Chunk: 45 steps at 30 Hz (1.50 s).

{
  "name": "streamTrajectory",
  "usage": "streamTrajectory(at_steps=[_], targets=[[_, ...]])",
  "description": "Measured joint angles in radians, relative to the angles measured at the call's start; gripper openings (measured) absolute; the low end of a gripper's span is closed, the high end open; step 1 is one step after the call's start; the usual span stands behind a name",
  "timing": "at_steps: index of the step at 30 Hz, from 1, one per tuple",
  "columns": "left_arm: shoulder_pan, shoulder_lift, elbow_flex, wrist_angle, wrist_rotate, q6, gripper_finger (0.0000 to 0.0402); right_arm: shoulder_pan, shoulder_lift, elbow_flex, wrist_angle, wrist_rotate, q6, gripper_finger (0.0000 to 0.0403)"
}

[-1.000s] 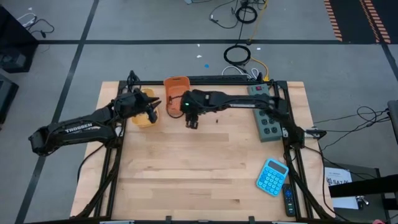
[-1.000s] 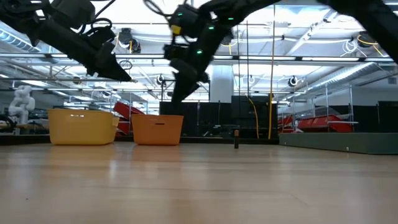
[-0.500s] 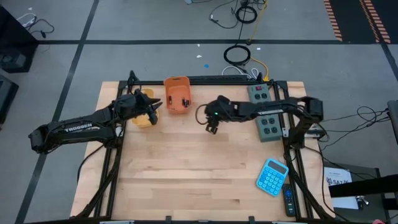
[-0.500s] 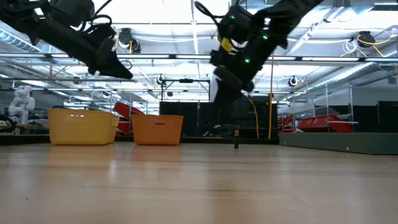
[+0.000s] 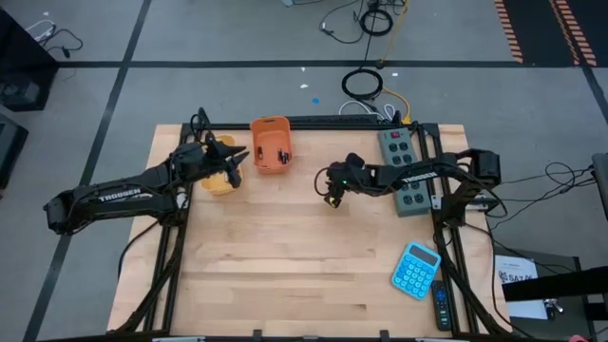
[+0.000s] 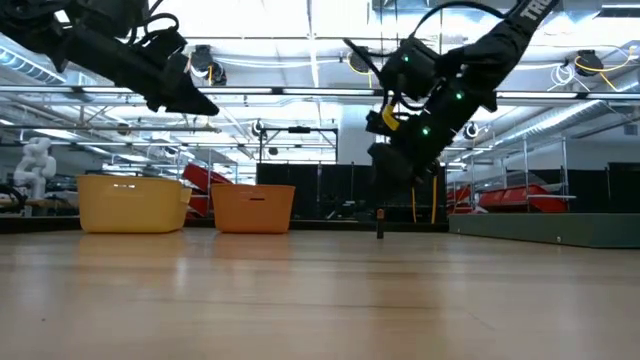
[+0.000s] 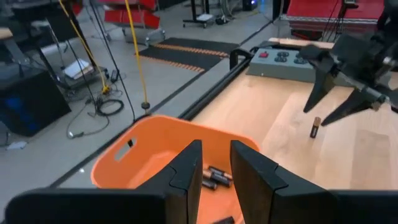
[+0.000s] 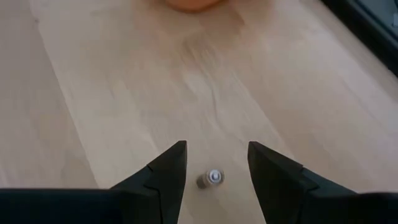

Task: Sort batteries
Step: Put the black battery into the orange bin

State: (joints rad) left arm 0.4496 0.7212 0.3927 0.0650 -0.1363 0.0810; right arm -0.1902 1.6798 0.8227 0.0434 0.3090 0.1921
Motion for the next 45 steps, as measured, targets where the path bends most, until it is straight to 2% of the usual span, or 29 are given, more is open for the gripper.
streamTrajectory(at_steps=[12, 21, 24, 26, 28, 30, 36, 40, 45], targets=[[0.001, 0.000, 0.000, 0.044, -0.008, 0.086, 0.0093, 0.000, 0.011, -0.012, 0.014, 0.000, 0.034, 0.0162], [0.002, 0.000, 0.000, 0.057, -0.012, 0.092, 0.0093, 0.002, 0.095, -0.012, 0.061, 0.002, 0.059, 0.0160], [0.002, 0.000, 0.000, 0.056, -0.012, 0.092, 0.0093, 0.002, 0.111, -0.012, 0.059, 0.001, 0.059, 0.0137], [0.002, 0.000, 0.000, 0.054, -0.014, 0.092, 0.0093, 0.002, 0.119, -0.012, 0.057, 0.000, 0.059, 0.0099], [0.002, 0.000, 0.000, 0.053, -0.019, 0.092, 0.0093, 0.002, 0.119, -0.012, 0.051, -0.003, 0.054, 0.0043], [0.002, 0.000, 0.000, 0.052, -0.023, 0.092, 0.0093, 0.002, 0.119, -0.012, 0.060, -0.020, 0.041, 0.0018], [0.002, 0.000, 0.000, 0.049, -0.025, 0.090, 0.0093, 0.001, 0.121, -0.012, 0.102, -0.041, 0.020, 0.0015], [0.002, 0.000, 0.000, 0.049, -0.025, 0.090, 0.0093, -0.028, 0.121, -0.009, 0.223, -0.132, -0.023, 0.0015], [0.002, 0.000, 0.000, 0.050, -0.025, 0.089, 0.0093, -0.094, 0.121, 0.074, 0.225, -0.223, -0.078, 0.0014]])
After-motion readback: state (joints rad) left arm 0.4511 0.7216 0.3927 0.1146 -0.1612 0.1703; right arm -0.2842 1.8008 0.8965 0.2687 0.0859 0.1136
